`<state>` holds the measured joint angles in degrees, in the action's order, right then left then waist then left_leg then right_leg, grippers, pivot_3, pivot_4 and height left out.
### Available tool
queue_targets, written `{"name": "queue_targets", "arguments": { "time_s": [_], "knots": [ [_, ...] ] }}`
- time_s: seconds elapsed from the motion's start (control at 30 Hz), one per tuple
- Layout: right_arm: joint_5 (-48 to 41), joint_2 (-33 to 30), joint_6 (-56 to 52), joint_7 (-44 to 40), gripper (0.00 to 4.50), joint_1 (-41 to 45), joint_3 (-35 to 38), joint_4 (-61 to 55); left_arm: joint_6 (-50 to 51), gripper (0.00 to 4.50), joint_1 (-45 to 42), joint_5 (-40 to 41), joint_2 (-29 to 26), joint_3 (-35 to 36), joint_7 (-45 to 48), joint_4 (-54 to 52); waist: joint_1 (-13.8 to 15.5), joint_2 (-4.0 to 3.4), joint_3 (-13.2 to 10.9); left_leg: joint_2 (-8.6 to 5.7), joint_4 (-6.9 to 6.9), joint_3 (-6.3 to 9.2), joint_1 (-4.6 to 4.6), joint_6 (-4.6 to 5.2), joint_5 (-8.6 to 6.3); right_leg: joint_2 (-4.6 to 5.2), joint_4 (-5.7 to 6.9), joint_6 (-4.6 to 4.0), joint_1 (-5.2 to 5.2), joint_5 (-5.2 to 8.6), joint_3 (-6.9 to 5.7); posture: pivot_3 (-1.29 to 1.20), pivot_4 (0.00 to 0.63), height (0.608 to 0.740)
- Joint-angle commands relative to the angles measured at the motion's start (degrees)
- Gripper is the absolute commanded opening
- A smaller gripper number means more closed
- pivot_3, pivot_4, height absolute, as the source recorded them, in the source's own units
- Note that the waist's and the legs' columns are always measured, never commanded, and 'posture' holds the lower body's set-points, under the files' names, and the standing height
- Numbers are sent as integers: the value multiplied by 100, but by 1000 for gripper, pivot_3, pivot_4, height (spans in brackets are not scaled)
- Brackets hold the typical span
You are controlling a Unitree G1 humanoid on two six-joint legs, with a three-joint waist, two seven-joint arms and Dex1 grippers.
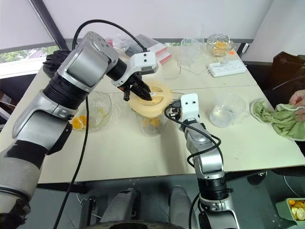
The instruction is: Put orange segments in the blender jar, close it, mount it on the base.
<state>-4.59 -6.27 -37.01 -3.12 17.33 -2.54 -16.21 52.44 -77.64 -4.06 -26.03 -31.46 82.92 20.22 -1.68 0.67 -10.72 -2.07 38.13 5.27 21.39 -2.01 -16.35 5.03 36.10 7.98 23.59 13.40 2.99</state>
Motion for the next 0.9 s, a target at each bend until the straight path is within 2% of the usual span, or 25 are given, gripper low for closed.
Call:
{"name": "queue_targets", "arguments": {
  "time_s": [0.03, 0.1, 0.27, 0.57, 0.7, 0.83, 0.9],
  "knots": [
    [81, -33, 153, 10, 1009, 113, 32, -168, -10, 3143, 55, 65, -45, 38, -115, 9, -23, -1, -1, 0, -1, 0, 0, 0, 0, 1, 0, 0, 0, 0, 0, 0, 150, 740],
    [79, -35, 156, 9, 1009, 117, 35, -160, -56, 4113, 36, 131, -36, 103, -167, 6, -49, -2, -1, 0, -2, 0, 2, 0, 0, 1, -1, 0, 2, 0, 0, 0, 150, 740],
    [80, -29, 163, 4, 1009, 99, 6, -156, -77, 4113, 0, 348, -134, 272, -109, -195, -81, -6, -4, 0, -6, -1, 3, 0, 0, 2, -2, 1, 5, 0, 0, 0, 150, 740],
    [72, -32, 216, -28, 1009, 112, -7, -99, 283, 4113, -611, 819, -31, 1012, -623, 105, -87, -4, -20, -1, -7, -2, 26, 0, 0, 2, 0, 1, 31, 0, 1, 0, 150, 740],
    [61, -54, 220, -107, 1009, 153, -26, -44, 763, 4113, -727, 1035, -337, 1319, -760, -28, -108, -8, -22, -1, -17, -4, 32, 0, 0, 1, 4, 1, 47, 0, 2, 0, 150, 740],
    [49, -81, 214, -183, 1009, 149, -22, -35, 991, 4113, -896, 1309, -484, 1912, -1192, 139, -101, -8, -23, 0, -17, -3, 51, -2, 1, 0, 12, 0, 72, -1, 3, 0, 150, 740],
    [27, -82, 220, -212, 1009, 154, -16, -23, 449, 4113, -653, 1461, -541, 2281, -1385, -65, -96, -8, -23, 0, -16, -4, 56, -4, 2, 1, 10, 0, 75, -2, 3, 0, 150, 740]
  ]
}}
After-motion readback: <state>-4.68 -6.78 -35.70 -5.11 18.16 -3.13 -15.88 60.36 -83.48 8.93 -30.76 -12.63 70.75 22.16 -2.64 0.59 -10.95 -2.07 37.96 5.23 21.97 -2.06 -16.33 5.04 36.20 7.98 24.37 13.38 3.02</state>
